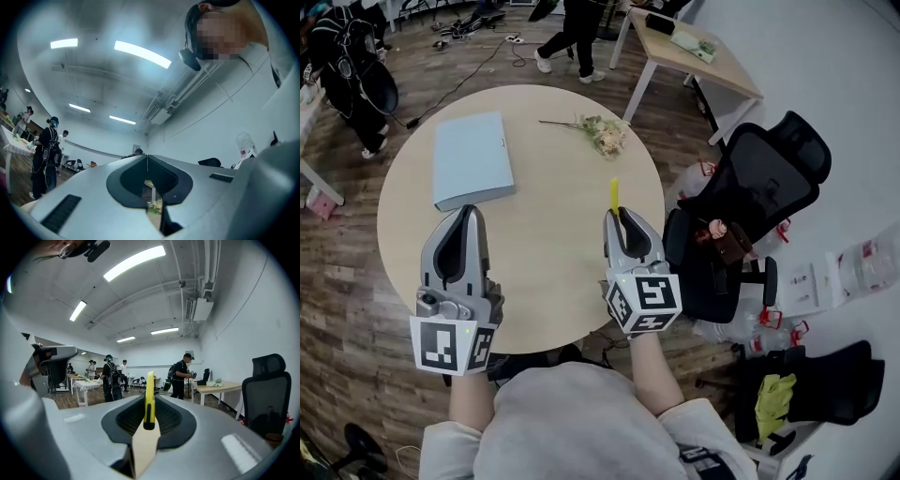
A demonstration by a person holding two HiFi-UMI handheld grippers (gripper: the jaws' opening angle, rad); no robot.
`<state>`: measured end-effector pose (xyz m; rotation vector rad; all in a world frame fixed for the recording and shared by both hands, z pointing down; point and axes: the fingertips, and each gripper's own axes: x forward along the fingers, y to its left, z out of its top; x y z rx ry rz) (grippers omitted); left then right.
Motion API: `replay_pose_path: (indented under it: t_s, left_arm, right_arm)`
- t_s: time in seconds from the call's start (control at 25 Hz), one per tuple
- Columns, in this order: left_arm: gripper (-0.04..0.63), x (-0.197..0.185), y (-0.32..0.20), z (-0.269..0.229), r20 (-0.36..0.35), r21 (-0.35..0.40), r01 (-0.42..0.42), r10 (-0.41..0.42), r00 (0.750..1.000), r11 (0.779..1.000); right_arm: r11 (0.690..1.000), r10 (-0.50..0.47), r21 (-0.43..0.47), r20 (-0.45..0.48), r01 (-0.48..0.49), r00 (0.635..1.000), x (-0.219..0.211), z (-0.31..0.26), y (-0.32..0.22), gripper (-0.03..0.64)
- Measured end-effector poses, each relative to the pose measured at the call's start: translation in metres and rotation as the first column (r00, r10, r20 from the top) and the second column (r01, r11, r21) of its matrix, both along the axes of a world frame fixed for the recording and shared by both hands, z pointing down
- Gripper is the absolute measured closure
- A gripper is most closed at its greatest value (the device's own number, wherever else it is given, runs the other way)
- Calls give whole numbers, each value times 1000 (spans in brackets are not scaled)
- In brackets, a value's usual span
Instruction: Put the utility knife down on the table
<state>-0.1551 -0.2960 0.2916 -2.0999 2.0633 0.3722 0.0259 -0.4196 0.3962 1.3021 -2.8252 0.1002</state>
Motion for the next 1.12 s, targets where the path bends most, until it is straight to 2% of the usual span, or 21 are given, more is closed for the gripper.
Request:
replay_pose_path:
  t_s: [0.48, 1.12]
  left_arm:
    - [584, 9, -12, 11, 1, -35, 137, -137, 991, 990]
    - [584, 2, -2, 26, 12, -86, 283, -283, 959, 955]
  right_arm:
    - [975, -159, -172, -114, 139, 981, -19, 82, -41, 543]
    - [901, -274, -399, -225, 168, 935, -34, 197, -63, 543]
